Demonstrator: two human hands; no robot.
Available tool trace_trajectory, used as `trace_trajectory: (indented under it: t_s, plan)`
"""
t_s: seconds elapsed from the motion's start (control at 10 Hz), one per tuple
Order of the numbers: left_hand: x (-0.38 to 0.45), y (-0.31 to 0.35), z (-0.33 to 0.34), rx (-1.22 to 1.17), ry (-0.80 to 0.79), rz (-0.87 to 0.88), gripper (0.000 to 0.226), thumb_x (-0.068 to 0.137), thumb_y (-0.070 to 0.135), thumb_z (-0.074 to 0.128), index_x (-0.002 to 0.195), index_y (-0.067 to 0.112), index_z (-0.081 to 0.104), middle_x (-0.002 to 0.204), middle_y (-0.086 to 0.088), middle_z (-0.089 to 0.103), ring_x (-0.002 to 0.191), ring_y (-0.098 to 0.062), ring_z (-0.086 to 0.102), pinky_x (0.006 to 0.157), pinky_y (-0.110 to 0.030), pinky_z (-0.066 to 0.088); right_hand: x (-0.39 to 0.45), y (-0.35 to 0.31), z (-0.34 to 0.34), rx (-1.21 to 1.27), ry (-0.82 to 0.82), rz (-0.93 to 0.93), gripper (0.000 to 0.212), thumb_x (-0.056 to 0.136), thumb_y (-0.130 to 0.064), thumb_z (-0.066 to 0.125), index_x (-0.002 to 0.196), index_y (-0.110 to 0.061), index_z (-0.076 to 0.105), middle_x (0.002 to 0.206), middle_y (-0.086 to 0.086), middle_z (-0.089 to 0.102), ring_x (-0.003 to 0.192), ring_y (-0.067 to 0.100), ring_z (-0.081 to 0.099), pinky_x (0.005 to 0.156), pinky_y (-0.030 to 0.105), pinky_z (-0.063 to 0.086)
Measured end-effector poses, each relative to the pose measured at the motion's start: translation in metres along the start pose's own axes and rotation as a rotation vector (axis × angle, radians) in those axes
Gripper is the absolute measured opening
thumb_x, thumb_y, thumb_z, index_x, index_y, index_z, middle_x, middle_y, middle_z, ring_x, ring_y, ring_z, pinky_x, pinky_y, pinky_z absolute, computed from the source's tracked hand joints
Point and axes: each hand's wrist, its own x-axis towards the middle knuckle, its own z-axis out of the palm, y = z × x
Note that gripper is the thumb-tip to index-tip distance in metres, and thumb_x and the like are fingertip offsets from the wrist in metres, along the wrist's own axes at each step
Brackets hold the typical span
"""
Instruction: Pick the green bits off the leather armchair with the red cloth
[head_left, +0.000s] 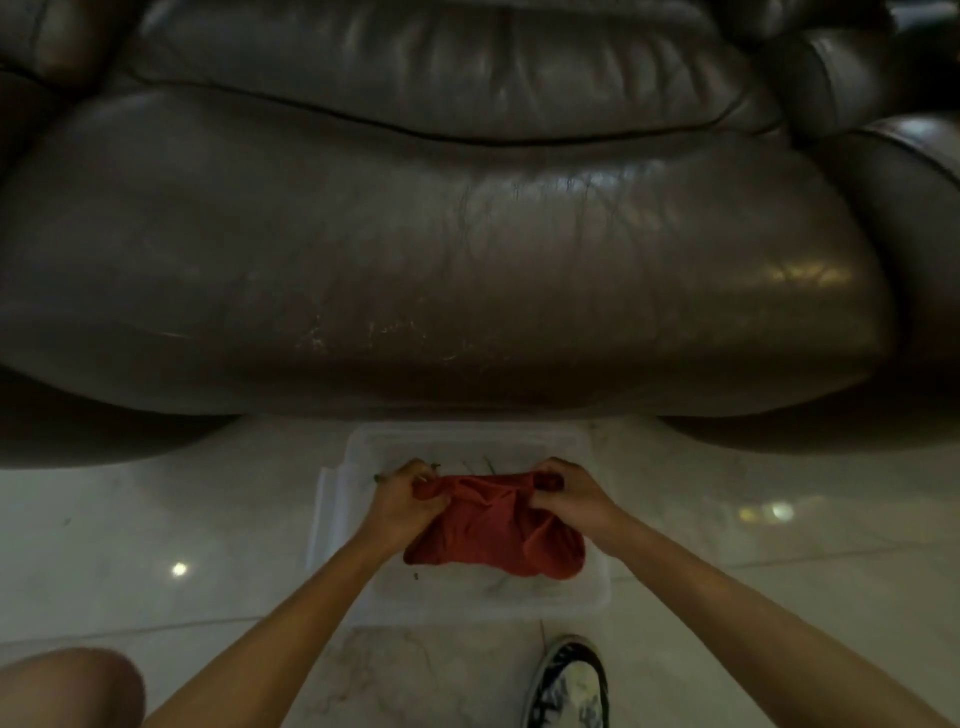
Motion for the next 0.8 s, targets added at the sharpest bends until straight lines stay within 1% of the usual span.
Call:
trace_trajectory:
  t_s: [0.1, 0.2, 0.3, 0.4, 0.5, 0.6, 0.7, 0.8]
  plan:
    - [0.012, -0.022, 0.015, -0.019, 0.003, -0.130, 0.011, 0.079, 0.013, 0.069, 0.087, 0.015, 0.063, 0.086, 0.000, 0.064, 0.081, -0.014, 0.059, 0.057, 0.000, 0.037, 0.017, 0.028, 0.018, 0.084, 0.025, 0.111, 0.025, 0.076, -0.004, 0.066, 0.100, -0.009, 0.059, 0.093, 0.005, 0.062, 0.093, 0.023, 0.060, 0.079, 0.029, 0.047]
    - [0.016, -0.038, 0.030, 0.014, -0.003, -0.264, 0.021, 0.081, 0.018, 0.068, 0.101, 0.013, 0.063, 0.102, -0.008, 0.066, 0.096, -0.022, 0.059, 0.070, -0.009, 0.040, 0.030, 0.045, 0.032, 0.081, 0.015, 0.143, 0.030, 0.078, -0.006, 0.065, 0.105, -0.011, 0.055, 0.093, -0.002, 0.059, 0.094, 0.018, 0.057, 0.073, 0.019, 0.045]
    - [0.021, -0.044, 0.041, 0.030, 0.047, -0.344, 0.031, 0.080, 0.020, 0.069, 0.108, 0.011, 0.061, 0.111, -0.012, 0.065, 0.102, -0.025, 0.059, 0.076, -0.019, 0.041, 0.038, 0.056, 0.041, 0.008, -0.011, 0.154, 0.035, 0.078, -0.011, 0.066, 0.111, -0.016, 0.055, 0.103, -0.001, 0.059, 0.099, 0.017, 0.056, 0.081, 0.023, 0.041]
    - [0.023, -0.044, 0.044, 0.088, 0.084, -0.323, 0.026, 0.084, 0.020, 0.064, 0.109, 0.012, 0.062, 0.110, -0.013, 0.067, 0.098, -0.023, 0.059, 0.071, -0.016, 0.038, 0.042, 0.062, 0.044, -0.257, -0.048, 0.109, 0.043, 0.082, -0.012, 0.059, 0.123, -0.015, 0.051, 0.121, 0.008, 0.060, 0.110, 0.025, 0.057, 0.087, 0.024, 0.042]
    - [0.022, -0.043, 0.040, 0.163, 0.142, -0.234, 0.026, 0.089, 0.015, 0.055, 0.114, 0.012, 0.064, 0.109, -0.014, 0.068, 0.098, -0.025, 0.062, 0.073, -0.019, 0.042, 0.044, 0.061, 0.043, -0.556, -0.022, 0.034, 0.040, 0.085, -0.016, 0.053, 0.125, -0.015, 0.047, 0.120, 0.012, 0.059, 0.108, 0.028, 0.057, 0.088, 0.031, 0.047]
    - [0.023, -0.041, 0.035, 0.311, 0.106, -0.153, 0.029, 0.092, 0.016, 0.048, 0.116, 0.018, 0.063, 0.111, -0.012, 0.068, 0.098, -0.026, 0.063, 0.077, -0.027, 0.047, 0.042, 0.048, 0.039, -0.669, -0.010, -0.010, 0.034, 0.086, -0.021, 0.051, 0.119, -0.013, 0.046, 0.114, 0.012, 0.059, 0.103, 0.028, 0.057, 0.080, 0.033, 0.047]
    - [0.024, -0.041, 0.027, 0.454, -0.044, -0.092, 0.034, 0.095, 0.021, 0.041, 0.125, 0.023, 0.057, 0.134, -0.010, 0.053, 0.120, -0.026, 0.050, 0.093, -0.034, 0.043, 0.037, 0.036, 0.034, -0.693, -0.063, -0.109, 0.032, 0.089, -0.024, 0.049, 0.119, -0.013, 0.048, 0.112, 0.010, 0.061, 0.100, 0.027, 0.059, 0.078, 0.034, 0.048]
    - [0.013, -0.018, 0.012, 0.452, -0.152, -0.005, 0.030, 0.096, 0.021, 0.040, 0.119, 0.016, 0.059, 0.126, -0.013, 0.057, 0.114, -0.029, 0.053, 0.091, -0.036, 0.044, 0.016, 0.008, 0.022, -0.633, -0.201, -0.239, 0.026, 0.092, -0.027, 0.049, 0.115, -0.014, 0.054, 0.105, 0.009, 0.068, 0.094, 0.025, 0.062, 0.078, 0.038, 0.051]
